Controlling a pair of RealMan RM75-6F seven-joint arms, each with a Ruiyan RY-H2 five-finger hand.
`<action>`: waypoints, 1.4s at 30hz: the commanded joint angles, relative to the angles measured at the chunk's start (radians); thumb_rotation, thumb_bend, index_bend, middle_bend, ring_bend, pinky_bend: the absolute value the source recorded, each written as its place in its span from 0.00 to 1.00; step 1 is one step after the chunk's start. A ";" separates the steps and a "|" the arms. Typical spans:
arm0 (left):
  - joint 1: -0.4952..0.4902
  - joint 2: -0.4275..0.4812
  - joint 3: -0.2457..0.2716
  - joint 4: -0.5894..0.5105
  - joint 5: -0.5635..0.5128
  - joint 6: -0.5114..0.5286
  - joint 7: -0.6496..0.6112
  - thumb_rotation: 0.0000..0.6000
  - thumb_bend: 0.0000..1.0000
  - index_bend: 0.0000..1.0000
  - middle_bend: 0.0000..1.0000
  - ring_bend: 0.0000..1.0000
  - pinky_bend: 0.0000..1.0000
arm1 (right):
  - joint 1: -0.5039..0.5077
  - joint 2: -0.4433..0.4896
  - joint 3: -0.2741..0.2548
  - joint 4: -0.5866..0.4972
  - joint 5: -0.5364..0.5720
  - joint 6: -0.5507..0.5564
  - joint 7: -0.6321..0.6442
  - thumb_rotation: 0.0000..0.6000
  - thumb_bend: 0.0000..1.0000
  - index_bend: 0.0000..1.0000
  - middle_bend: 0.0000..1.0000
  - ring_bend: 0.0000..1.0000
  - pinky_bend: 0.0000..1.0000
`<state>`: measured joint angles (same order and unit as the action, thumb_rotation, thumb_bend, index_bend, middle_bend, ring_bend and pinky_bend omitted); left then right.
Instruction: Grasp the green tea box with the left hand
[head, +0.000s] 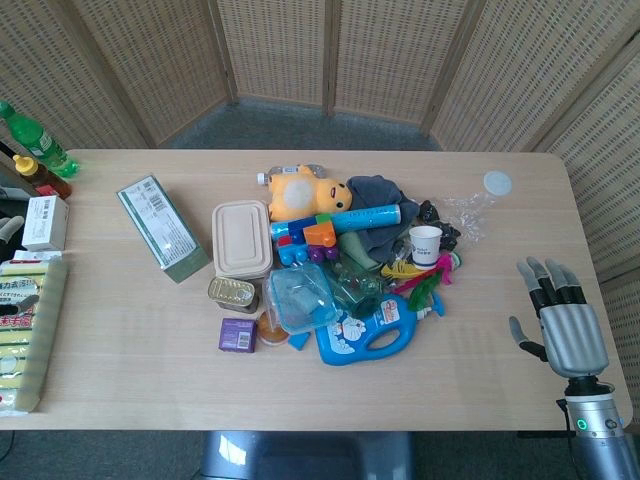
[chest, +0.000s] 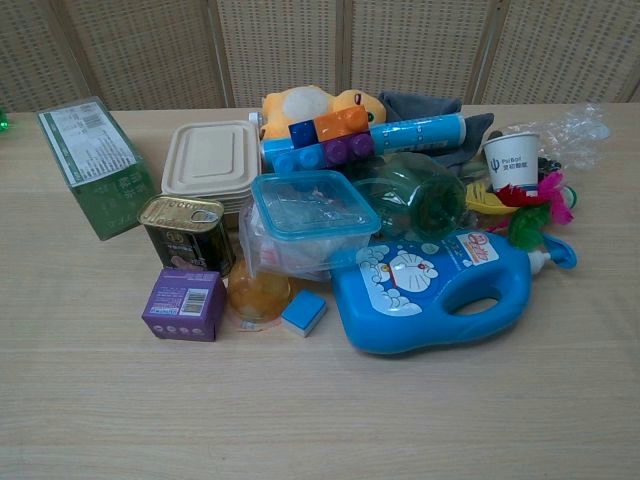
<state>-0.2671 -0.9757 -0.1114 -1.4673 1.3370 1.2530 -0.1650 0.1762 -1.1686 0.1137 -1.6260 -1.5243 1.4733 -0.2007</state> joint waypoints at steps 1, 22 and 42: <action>-0.006 -0.003 0.000 0.002 0.003 -0.011 0.002 1.00 0.05 0.00 0.00 0.00 0.00 | -0.001 0.001 0.000 -0.001 0.002 0.001 -0.002 0.82 0.42 0.01 0.00 0.00 0.00; -0.234 -0.063 0.020 0.140 0.086 -0.313 0.151 1.00 0.04 0.00 0.00 0.00 0.00 | -0.020 0.025 -0.003 -0.040 0.003 0.032 -0.038 0.82 0.42 0.01 0.00 0.00 0.00; -0.450 -0.365 0.014 0.427 0.016 -0.549 0.377 1.00 0.04 0.00 0.00 0.00 0.00 | -0.084 0.078 0.001 -0.042 0.040 0.099 -0.019 0.82 0.42 0.01 0.00 0.00 0.00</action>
<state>-0.7024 -1.3222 -0.0956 -1.0599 1.3617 0.7185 0.2043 0.0932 -1.0923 0.1143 -1.6686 -1.4860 1.5707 -0.2207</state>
